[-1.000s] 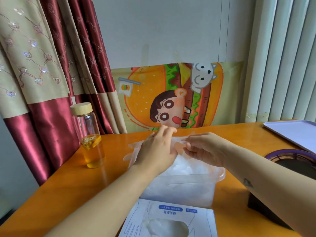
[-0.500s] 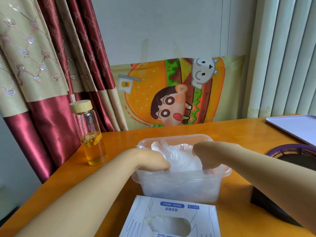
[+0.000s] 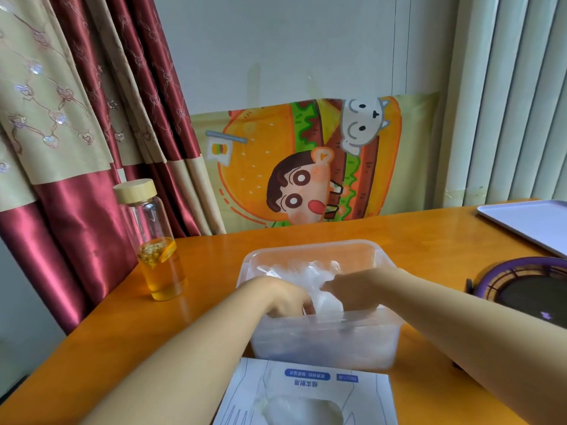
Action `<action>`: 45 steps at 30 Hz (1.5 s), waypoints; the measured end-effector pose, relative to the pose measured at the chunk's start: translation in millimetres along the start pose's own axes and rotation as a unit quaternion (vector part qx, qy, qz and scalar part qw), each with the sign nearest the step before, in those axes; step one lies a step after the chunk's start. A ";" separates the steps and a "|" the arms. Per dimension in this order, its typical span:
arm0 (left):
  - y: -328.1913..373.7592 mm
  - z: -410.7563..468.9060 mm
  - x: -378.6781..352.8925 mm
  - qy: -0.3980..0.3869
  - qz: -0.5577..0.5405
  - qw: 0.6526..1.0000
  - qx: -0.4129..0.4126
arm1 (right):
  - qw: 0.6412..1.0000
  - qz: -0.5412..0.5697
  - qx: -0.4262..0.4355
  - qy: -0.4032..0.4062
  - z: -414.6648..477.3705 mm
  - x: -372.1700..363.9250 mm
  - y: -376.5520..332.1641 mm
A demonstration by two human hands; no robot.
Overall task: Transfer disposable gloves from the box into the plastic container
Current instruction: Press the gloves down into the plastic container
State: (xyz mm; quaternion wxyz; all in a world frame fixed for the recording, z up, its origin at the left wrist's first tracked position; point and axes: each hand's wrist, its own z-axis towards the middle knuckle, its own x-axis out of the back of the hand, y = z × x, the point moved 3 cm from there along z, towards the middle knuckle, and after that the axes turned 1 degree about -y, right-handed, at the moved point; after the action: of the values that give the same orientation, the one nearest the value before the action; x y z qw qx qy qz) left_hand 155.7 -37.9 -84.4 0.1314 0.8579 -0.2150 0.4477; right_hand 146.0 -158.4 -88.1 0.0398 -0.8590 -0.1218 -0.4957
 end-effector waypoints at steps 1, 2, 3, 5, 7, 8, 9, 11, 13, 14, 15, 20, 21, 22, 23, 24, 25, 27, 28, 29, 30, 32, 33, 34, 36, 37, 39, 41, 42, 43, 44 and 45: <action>-2.1 2.9 -2.9 -0.004 -0.007 1.000 0.009 | 1.000 -0.006 -0.013 -0.013 7.5 -3.8 4.6; -5.8 6.0 -4.7 -0.010 -0.003 1.000 0.022 | 0.999 -0.013 -0.023 -0.020 13.0 -6.7 8.3; -10.5 10.1 -6.7 -0.017 0.004 0.999 0.041 | 0.999 -0.013 -0.036 -0.025 17.6 -9.0 11.0; -17.8 18.7 -8.1 -0.012 0.012 0.997 0.080 | 0.998 -0.019 -0.044 -0.032 24.1 -12.3 13.9; -21.3 24.4 -7.5 0.007 0.031 0.996 0.084 | 0.998 -0.031 -0.046 -0.034 27.8 -13.5 14.2; -20.7 25.3 -6.8 0.016 0.060 0.996 0.072 | 0.998 -0.037 -0.045 -0.038 27.1 -13.6 14.3; -20.0 26.3 -6.5 0.018 0.083 0.995 0.054 | 0.996 -0.066 -0.032 -0.046 27.3 -13.1 13.7; -16.3 26.1 -7.3 -0.015 0.065 0.996 0.057 | 0.991 -0.130 -0.008 -0.024 24.1 -10.5 11.4; -13.0 19.5 -7.4 -0.033 0.061 0.995 0.068 | 0.987 -0.158 0.014 -0.006 18.5 -8.4 8.5; -12.5 15.9 -5.5 -0.032 0.068 0.995 0.069 | 0.989 -0.144 0.013 -0.004 16.6 -9.5 6.3; -10.6 6.1 -0.8 -0.023 0.079 0.995 0.063 | 0.993 -0.116 0.001 -0.001 10.5 -7.4 4.7; -17.0 -43.1 27.7 0.152 -0.020 0.988 -0.006 | 0.974 -0.030 0.002 0.223 -37.9 20.3 4.7; -18.6 -56.2 24.6 0.193 -0.060 0.979 -0.023 | 0.956 0.000 0.017 0.292 -53.5 22.3 -0.6; -19.6 -68.6 25.0 0.242 -0.100 0.964 -0.049 | 0.932 0.033 0.037 0.359 -68.1 26.3 -5.1; -19.6 -83.2 19.1 0.286 -0.149 0.943 -0.079 | 0.913 0.063 0.068 0.397 -82.9 24.8 -13.5; -19.3 -96.5 7.0 0.325 -0.204 0.917 -0.105 | 0.904 0.095 0.105 0.402 -95.0 17.5 -23.0; -19.1 -109.1 -4.3 0.367 -0.247 0.887 -0.128 | 0.905 0.109 0.142 0.386 -103.7 9.5 -34.0; -17.8 -125.9 -37.5 0.426 -0.307 0.838 -0.149 | 0.930 0.099 0.199 0.293 -107.5 -18.4 -58.5; -17.9 -128.6 -48.6 0.445 -0.322 0.822 -0.152 | 0.941 0.082 0.210 0.253 -103.5 -29.2 -65.5; -17.6 -127.5 -62.1 0.450 -0.331 0.816 -0.150 | 0.948 0.065 0.215 0.225 -97.3 -40.6 -71.0; -16.9 -125.4 -77.4 0.447 -0.345 0.813 -0.143 | 0.956 0.048 0.210 0.198 -91.4 -52.7 -76.2; -17.3 -116.1 -95.7 0.440 -0.337 0.823 -0.123 | 0.966 0.022 0.191 0.174 -78.6 -65.1 -83.2; -18.4 -110.8 -107.2 0.432 -0.323 0.835 -0.109 | 0.967 -0.001 0.188 0.170 -75.3 -70.7 -88.3; -18.4 -105.7 -114.5 0.423 -0.300 0.850 -0.091 | 0.970 -0.017 0.174 0.169 -77.0 -68.6 -90.4; -22.2 -95.5 -130.5 0.386 -0.263 0.882 -0.060 | 0.959 -0.105 0.192 0.179 -76.7 -66.6 -96.5; -23.6 -91.0 -136.7 0.364 -0.256 0.894 -0.055 | 0.953 -0.126 0.201 0.186 -73.5 -68.0 -99.1; -24.5 -89.2 -138.1 0.337 -0.255 0.904 -0.058 | 0.952 -0.120 0.194 0.206 -69.8 -69.9 -100.0; -25.5 -89.5 -135.8 0.321 -0.257 0.909 -0.068 | 0.958 -0.076 0.178 0.213 -65.7 -72.5 -99.0; -26.3 -90.1 -135.4 0.310 -0.256 0.913 -0.072 | 0.959 -0.047 0.175 0.219 -62.6 -73.9 -97.3; -26.6 -90.8 -135.1 0.301 -0.258 0.915 -0.075 | 0.959 -0.023 0.170 0.224 -61.5 -74.7 -95.6; -26.8 -91.0 -136.1 0.293 -0.258 0.917 -0.081 | 0.958 -0.016 0.171 0.228 -59.8 -75.9 -93.1; -26.5 -91.5 -136.6 0.286 -0.257 0.919 -0.085 | 0.957 -0.002 0.174 0.232 -59.7 -75.4 -91.1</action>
State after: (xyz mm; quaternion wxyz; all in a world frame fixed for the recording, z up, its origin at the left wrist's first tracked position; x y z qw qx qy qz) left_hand 34.3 57.8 -146.3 0.3701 0.7046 0.0230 0.6051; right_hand 36.9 -94.5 -127.7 0.2151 -0.6996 -0.1954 -0.6527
